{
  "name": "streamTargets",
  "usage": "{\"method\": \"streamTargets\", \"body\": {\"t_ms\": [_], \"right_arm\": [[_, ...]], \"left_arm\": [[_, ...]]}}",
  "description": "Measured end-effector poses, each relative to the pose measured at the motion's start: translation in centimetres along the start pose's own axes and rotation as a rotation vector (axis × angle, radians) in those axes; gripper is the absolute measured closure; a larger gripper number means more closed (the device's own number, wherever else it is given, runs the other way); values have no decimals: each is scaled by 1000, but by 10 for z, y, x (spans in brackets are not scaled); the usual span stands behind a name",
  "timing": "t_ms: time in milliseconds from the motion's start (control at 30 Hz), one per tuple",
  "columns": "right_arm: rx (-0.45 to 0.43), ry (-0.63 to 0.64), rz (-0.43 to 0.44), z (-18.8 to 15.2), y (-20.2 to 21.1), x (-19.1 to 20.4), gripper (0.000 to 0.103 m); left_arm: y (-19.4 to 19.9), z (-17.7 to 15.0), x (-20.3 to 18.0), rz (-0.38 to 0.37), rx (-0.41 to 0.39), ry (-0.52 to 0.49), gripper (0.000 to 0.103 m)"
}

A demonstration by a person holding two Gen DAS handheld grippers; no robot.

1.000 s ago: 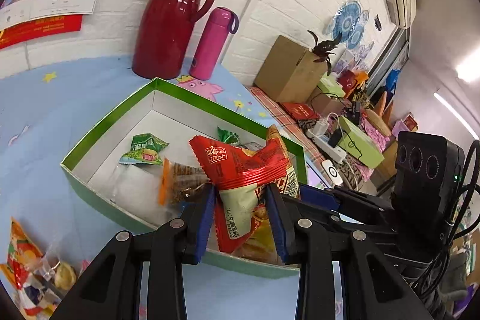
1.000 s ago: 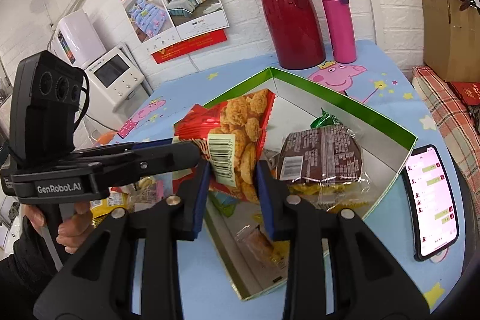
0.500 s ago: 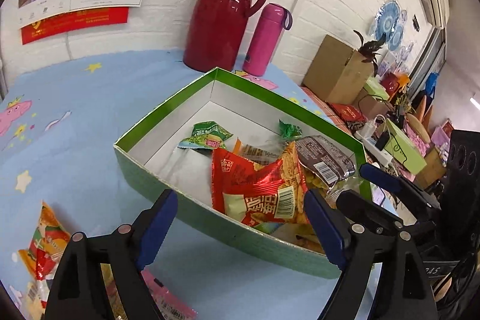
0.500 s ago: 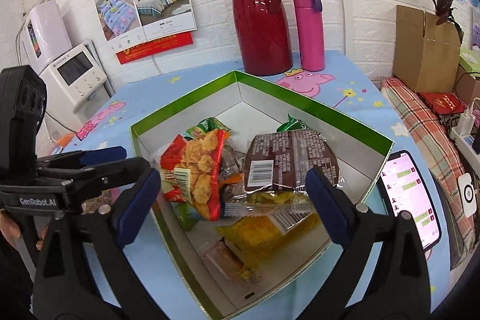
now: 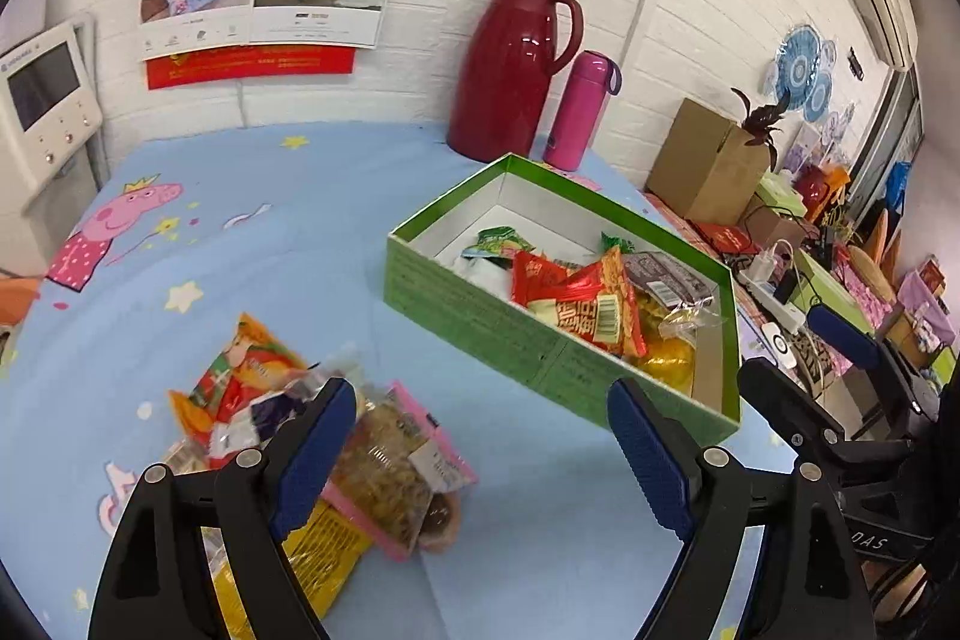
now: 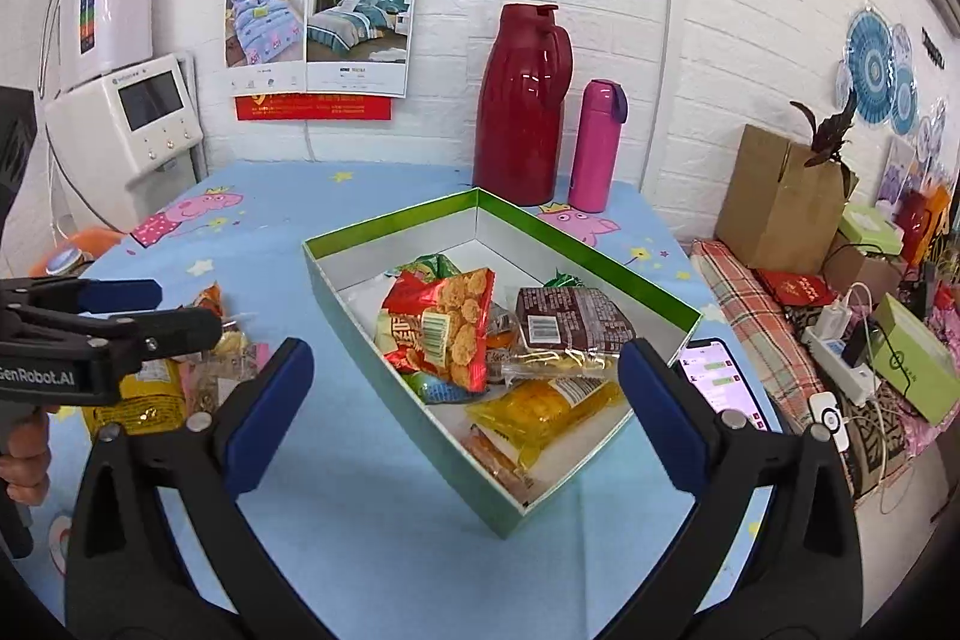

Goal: Organize snacks
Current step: 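Move both open tools back to the yellow bags on the table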

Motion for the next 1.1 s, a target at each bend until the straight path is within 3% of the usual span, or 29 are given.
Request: {"method": "streamTargets", "body": {"t_ms": [200, 467, 767, 933, 1100], "right_arm": [[17, 130, -32, -10, 8, 46, 2], [49, 239, 16, -24, 5, 102, 2], [116, 196, 233, -29, -21, 133, 2], [149, 151, 412, -28, -39, 148, 2], [224, 45, 615, -33, -41, 163, 7]], "left_arm": [[26, -30, 34, 63, 14, 12, 15], [36, -66, 85, 149, 54, 59, 15], [34, -90, 136, 179, 99, 134, 15], [31, -90, 137, 106, 109, 127, 21], [33, -67, 146, 76, 72, 152, 23]]}}
Point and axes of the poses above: each gripper's, at about its wrist camera, not at the fingertips, and y roughly against the way its jaws point, x to its left, z to its top, the point moved 6 cm from there along -y, roughly the way its jaws point, and after that the axes turned 8 degrees about y, right-handed, at the moved point
